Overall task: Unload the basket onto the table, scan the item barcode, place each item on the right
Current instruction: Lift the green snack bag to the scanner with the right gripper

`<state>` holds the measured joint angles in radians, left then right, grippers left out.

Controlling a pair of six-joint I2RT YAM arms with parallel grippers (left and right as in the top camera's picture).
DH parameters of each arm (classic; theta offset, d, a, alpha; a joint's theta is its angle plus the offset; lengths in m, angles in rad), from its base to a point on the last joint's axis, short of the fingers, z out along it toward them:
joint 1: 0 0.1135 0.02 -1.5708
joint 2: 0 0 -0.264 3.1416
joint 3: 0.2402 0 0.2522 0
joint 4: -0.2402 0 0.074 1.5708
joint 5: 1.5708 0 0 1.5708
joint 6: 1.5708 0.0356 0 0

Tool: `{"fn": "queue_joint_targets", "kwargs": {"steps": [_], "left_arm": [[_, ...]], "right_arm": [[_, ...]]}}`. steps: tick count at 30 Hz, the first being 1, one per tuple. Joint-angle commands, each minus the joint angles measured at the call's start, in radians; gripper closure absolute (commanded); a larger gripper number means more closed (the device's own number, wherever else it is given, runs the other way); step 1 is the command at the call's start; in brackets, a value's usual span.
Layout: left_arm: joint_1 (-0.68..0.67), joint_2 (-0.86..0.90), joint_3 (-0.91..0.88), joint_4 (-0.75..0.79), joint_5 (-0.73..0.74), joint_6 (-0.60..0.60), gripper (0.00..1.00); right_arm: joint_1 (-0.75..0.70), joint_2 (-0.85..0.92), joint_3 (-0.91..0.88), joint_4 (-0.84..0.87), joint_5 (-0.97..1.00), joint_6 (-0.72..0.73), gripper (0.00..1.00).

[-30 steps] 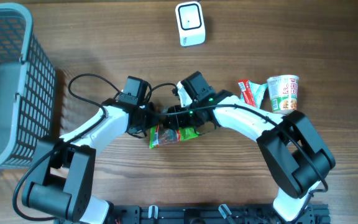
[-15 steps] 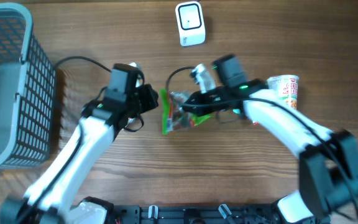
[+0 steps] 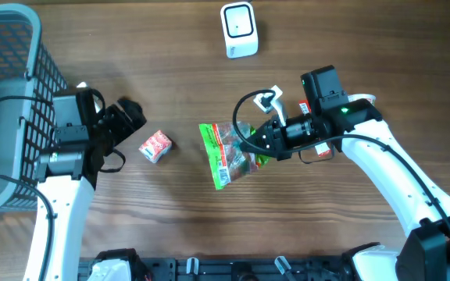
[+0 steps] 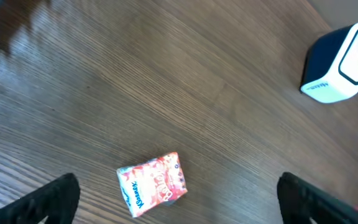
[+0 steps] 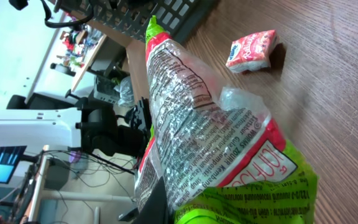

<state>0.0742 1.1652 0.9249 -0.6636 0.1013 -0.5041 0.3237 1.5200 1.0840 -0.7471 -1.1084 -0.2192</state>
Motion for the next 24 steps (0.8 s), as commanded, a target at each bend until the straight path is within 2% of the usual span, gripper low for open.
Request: {"fn": "queue_joint_targets", "kwargs": {"steps": [1, 3, 10, 13, 16, 20, 24], "left_arm": [[0.005, 0.013, 0.006, -0.003, -0.006, 0.03, 0.0], [0.005, 0.013, 0.006, -0.008, -0.006, 0.029, 0.0], [0.005, 0.013, 0.006, -0.007, -0.006, 0.029, 0.0], [0.005, 0.013, 0.006, -0.007, -0.006, 0.029, 0.0], [0.005, 0.013, 0.006, -0.007, -0.006, 0.029, 0.0], [0.005, 0.013, 0.006, -0.007, -0.006, 0.029, 0.0], [0.005, 0.013, 0.006, -0.007, -0.006, 0.029, 0.0]], "right_arm": [[-0.005, -0.027, 0.0, 0.006, -0.071, 0.021, 0.96], [-0.005, -0.028, 0.0, 0.007, -0.064, 0.06, 0.96], [-0.005, -0.028, 0.026, 0.013, 0.159, 0.205, 0.96], [-0.005, -0.028, 0.196, -0.095, 0.386, 0.247, 0.96], [-0.005, -0.023, 0.451, -0.293, 0.709, 0.248, 0.96], [0.008, -0.004, 0.732, -0.372, 0.996, 0.157, 0.96], [0.102, 0.049, 0.793, -0.166, 1.201, -0.032, 0.96]]}}
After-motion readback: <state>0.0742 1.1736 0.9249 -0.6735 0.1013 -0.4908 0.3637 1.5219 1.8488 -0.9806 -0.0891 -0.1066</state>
